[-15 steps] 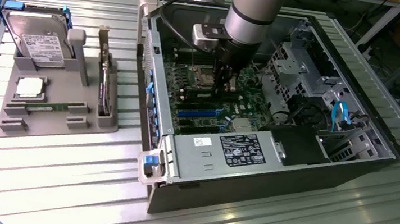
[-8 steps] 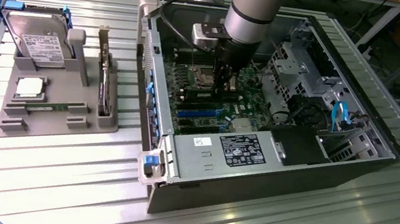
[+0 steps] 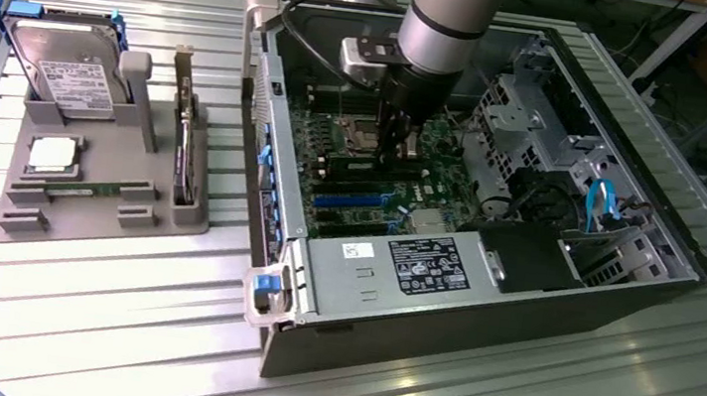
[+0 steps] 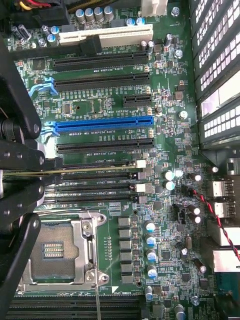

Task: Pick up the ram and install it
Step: 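Insert the ram into the slot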

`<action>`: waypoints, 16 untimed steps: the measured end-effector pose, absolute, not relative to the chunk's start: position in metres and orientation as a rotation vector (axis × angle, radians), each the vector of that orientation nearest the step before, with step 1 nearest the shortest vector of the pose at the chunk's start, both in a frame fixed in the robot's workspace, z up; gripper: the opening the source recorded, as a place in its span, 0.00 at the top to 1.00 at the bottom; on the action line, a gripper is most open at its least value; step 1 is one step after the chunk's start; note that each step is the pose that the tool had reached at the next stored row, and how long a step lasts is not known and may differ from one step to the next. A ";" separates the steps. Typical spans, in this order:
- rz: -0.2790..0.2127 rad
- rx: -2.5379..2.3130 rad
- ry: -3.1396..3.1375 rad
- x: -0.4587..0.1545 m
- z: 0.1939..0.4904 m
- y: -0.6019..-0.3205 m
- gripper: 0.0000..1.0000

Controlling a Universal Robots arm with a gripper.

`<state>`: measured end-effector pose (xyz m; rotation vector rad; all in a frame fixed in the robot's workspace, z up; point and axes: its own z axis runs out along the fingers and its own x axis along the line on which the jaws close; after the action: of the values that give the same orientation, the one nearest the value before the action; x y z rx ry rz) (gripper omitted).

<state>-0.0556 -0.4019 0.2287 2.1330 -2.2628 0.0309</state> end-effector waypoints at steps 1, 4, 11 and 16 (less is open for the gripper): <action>0.030 2.133 -2.263 -0.053 0.229 -0.402 0.86; 0.029 2.132 -2.262 -0.052 0.229 -0.402 0.86; 0.029 2.124 -2.270 -0.053 0.227 -0.402 0.86; 0.029 2.123 -2.271 -0.054 0.227 -0.402 0.86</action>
<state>-0.0542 -0.4019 0.2269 2.1228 -2.2710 0.0290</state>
